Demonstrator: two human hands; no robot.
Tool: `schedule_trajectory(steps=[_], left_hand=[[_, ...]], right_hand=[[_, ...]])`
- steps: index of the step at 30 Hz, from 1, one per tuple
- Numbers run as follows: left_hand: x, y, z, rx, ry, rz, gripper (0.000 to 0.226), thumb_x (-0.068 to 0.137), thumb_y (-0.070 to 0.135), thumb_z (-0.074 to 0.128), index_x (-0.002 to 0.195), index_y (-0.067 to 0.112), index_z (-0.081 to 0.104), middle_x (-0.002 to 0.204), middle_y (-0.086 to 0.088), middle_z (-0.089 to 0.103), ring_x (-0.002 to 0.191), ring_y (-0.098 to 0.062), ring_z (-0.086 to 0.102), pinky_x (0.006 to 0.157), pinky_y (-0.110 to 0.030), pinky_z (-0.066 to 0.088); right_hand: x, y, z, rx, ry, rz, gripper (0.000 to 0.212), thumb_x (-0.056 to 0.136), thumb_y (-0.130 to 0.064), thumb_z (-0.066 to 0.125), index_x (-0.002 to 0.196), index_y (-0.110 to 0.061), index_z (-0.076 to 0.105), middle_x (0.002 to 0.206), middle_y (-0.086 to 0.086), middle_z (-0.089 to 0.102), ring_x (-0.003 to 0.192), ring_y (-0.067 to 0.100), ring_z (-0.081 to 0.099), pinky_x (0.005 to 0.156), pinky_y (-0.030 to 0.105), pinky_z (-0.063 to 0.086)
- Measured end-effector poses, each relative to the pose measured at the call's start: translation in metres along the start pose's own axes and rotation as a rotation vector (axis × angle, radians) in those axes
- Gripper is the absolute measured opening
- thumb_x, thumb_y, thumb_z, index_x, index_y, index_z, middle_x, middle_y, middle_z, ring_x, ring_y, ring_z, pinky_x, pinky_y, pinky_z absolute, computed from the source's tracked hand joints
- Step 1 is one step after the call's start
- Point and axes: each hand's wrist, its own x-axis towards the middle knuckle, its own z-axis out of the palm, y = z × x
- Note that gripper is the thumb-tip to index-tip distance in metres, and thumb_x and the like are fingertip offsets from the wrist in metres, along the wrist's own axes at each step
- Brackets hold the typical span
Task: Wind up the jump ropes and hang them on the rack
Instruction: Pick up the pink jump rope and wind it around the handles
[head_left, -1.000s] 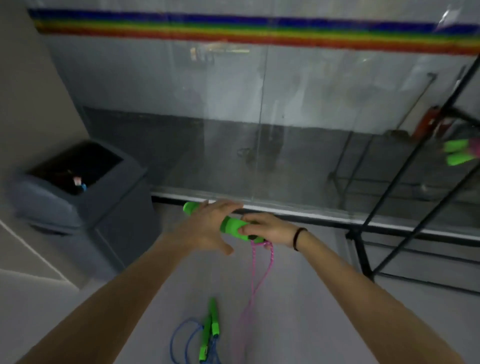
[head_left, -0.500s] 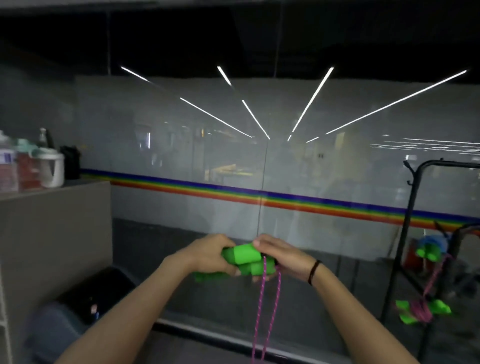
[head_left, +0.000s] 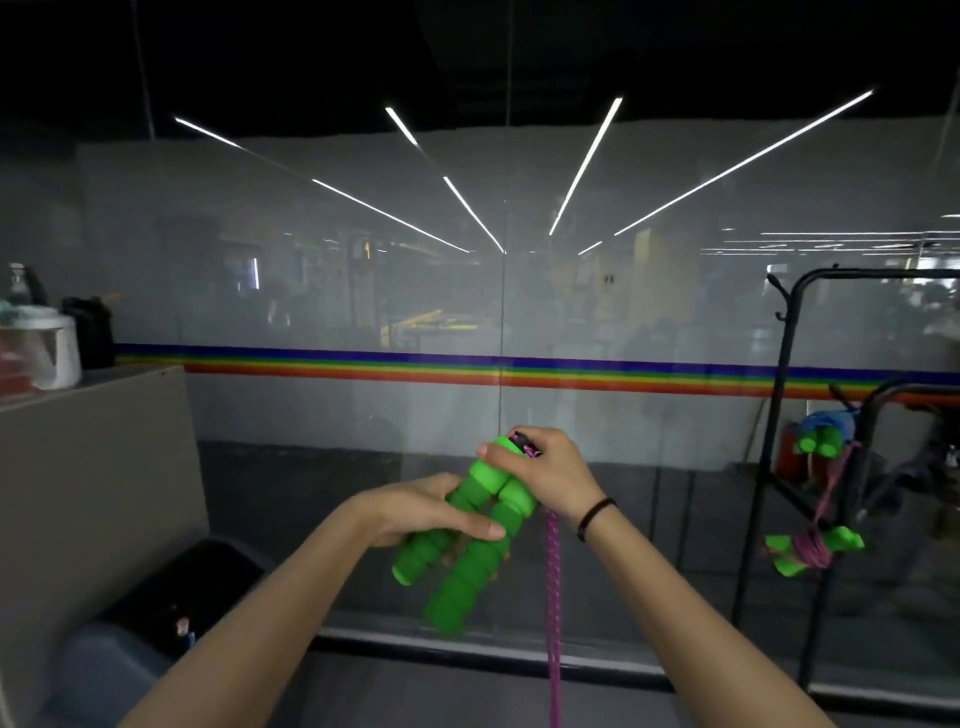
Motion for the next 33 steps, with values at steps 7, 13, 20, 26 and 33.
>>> schedule_trajectory(steps=[7, 13, 20, 26, 33], left_hand=[[0.016, -0.014, 0.006, -0.095, -0.063, -0.034, 0.046, 0.062, 0.014, 0.08, 0.103, 0.006, 0.061, 0.104, -0.018, 0.068, 0.085, -0.033, 0.068, 0.087, -0.052, 0.052], [0.028, -0.013, 0.01, -0.056, 0.092, 0.015, 0.024, 0.074, 0.0, 0.072, 0.097, 0.001, 0.066, 0.076, -0.009, 0.07, 0.067, -0.022, 0.067, 0.071, -0.035, 0.057], [0.04, -0.019, 0.008, -0.174, 0.224, 0.057, 0.017, 0.081, 0.005, 0.067, 0.098, 0.005, 0.064, 0.072, -0.005, 0.068, 0.067, -0.019, 0.066, 0.065, -0.029, 0.055], [0.052, -0.035, 0.026, 0.104, 0.383, 0.032, 0.01, 0.077, 0.014, 0.066, 0.073, 0.02, 0.059, 0.069, -0.003, 0.063, 0.067, -0.016, 0.062, 0.07, -0.031, 0.049], [0.047, -0.032, 0.063, 1.161, 0.257, -0.151, 0.031, 0.087, 0.026, 0.05, 0.115, 0.013, 0.054, 0.122, -0.016, 0.059, 0.114, -0.035, 0.055, 0.091, -0.04, 0.043]], right_hand=[[-0.003, 0.005, -0.001, -0.063, 0.201, -0.03, 0.046, 0.067, -0.038, 0.077, 0.046, -0.018, 0.041, 0.04, -0.008, 0.033, 0.038, 0.005, 0.032, 0.039, 0.012, 0.025], [0.0, 0.023, -0.012, 0.09, 0.224, -0.061, 0.038, 0.068, -0.046, 0.073, 0.075, -0.012, 0.06, 0.067, -0.005, 0.055, 0.064, 0.004, 0.05, 0.059, 0.014, 0.04], [-0.057, 0.083, 0.001, 0.193, -0.066, 0.279, 0.084, 0.062, -0.079, 0.053, 0.105, -0.007, 0.052, 0.057, -0.002, 0.062, 0.049, 0.007, 0.057, 0.049, 0.02, 0.047], [-0.027, 0.127, 0.053, -0.897, -0.118, 0.445, 0.035, 0.097, -0.005, 0.021, 0.103, -0.016, 0.054, 0.077, 0.003, 0.068, 0.062, 0.007, 0.066, 0.054, 0.022, 0.049], [-0.038, -0.002, -0.019, -0.971, -0.726, -0.172, 0.023, 0.087, -0.017, 0.048, 0.093, -0.004, 0.065, 0.101, 0.025, 0.066, 0.091, 0.036, 0.063, 0.064, 0.029, 0.042]])
